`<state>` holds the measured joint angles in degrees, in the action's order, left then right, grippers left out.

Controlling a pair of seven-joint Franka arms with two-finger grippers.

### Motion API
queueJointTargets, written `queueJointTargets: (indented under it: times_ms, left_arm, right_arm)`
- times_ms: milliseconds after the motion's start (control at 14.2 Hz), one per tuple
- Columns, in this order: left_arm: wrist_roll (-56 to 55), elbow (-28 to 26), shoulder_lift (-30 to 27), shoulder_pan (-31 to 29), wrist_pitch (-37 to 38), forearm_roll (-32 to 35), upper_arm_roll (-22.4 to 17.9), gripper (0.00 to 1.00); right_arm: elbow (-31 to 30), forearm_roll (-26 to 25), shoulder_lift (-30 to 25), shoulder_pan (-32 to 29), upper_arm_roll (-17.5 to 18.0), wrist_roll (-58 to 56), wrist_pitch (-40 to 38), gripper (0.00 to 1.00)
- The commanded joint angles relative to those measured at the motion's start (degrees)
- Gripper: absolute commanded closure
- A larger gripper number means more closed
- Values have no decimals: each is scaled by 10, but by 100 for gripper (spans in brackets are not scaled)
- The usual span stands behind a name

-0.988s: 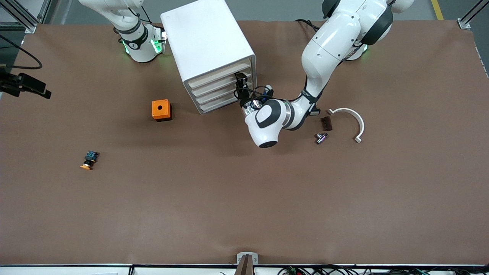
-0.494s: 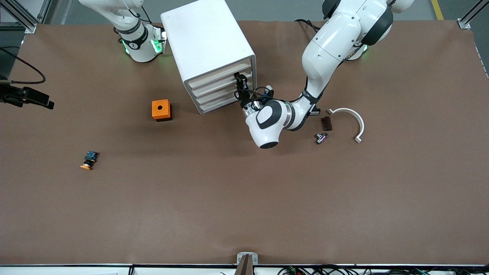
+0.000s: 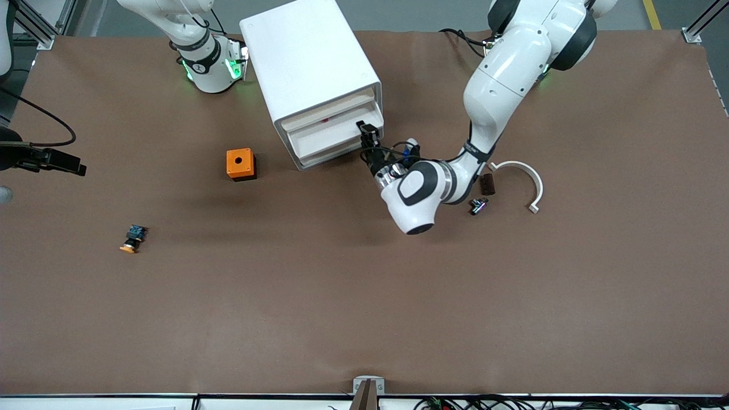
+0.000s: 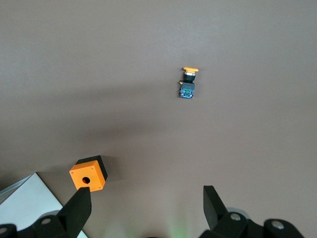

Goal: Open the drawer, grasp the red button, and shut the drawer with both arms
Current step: 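Pull the drawer open with the left gripper while the right gripper approaches, then reach the right gripper into the open drawer above the red button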

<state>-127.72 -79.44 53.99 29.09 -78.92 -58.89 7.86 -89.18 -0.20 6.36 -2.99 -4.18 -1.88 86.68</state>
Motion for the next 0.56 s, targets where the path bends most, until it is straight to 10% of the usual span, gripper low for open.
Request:
queueJointTargets:
  times_ms: [0, 494]
  left_arm:
    - [13, 6, 3, 2, -23, -17, -37, 93]
    - [23, 21, 2, -47, -61, -17, -42, 89]
  right_arm:
    - [15, -5, 2, 30, 8, 32, 0, 0]
    - [9, 57, 8, 173, 8, 358, 12, 0]
